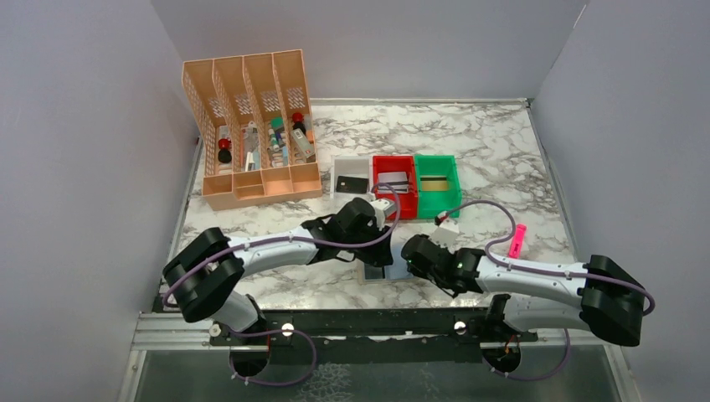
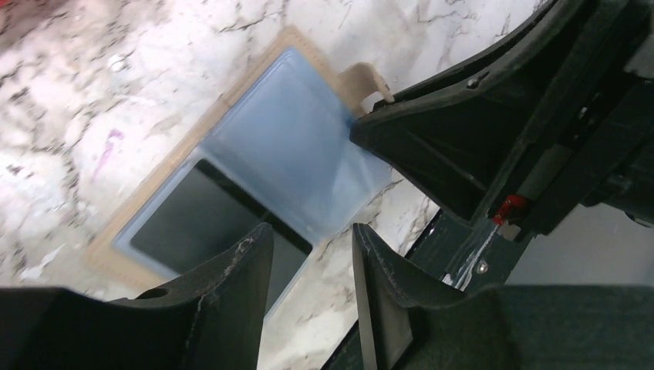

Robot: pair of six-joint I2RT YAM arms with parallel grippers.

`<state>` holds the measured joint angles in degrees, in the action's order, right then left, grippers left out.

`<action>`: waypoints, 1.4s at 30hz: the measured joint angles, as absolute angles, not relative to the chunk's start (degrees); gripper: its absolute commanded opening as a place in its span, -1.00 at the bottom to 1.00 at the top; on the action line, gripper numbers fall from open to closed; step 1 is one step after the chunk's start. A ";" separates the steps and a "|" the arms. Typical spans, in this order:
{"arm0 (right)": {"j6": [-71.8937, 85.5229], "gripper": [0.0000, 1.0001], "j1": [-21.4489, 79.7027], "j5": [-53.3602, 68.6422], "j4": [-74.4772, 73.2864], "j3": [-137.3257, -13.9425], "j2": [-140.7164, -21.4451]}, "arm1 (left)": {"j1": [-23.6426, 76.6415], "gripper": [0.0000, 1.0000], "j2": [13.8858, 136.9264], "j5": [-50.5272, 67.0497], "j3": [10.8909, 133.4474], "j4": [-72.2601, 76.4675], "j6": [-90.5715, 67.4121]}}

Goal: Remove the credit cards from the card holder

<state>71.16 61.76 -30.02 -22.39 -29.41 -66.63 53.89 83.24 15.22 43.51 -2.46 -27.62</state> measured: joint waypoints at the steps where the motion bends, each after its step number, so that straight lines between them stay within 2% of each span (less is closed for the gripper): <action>1: 71.48 -0.43 61.76 -30.46 -23.07 -29.41 -66.17 | 54.35 -0.12 84.20 15.25 44.01 -1.91 -27.73; 9: 74.06 -0.36 61.73 -34.20 -28.97 -29.43 -56.73 | 56.03 -0.37 93.56 16.60 46.72 2.87 -30.76; 15: 73.36 -0.23 61.76 -36.23 -30.06 -29.41 -46.81 | 56.12 -0.35 99.50 17.82 48.64 6.46 -33.82; 22: 66.02 -0.25 61.76 -35.94 -25.96 -28.12 -42.46 | 56.75 -0.23 98.32 16.25 48.80 6.31 -34.68; 28: 60.90 -0.31 61.76 -32.93 -20.86 -28.10 -45.71 | 56.75 -0.21 86.83 6.24 47.83 0.82 -35.09; 33: 55.79 -0.32 61.76 -26.79 -15.16 -28.49 -53.47 | 56.18 -0.20 78.50 -2.42 44.12 -3.18 -36.23; 42: 52.21 -0.35 59.55 -14.06 -8.40 -32.12 -69.10 | 55.55 -0.14 72.47 -7.07 36.16 -6.94 -40.32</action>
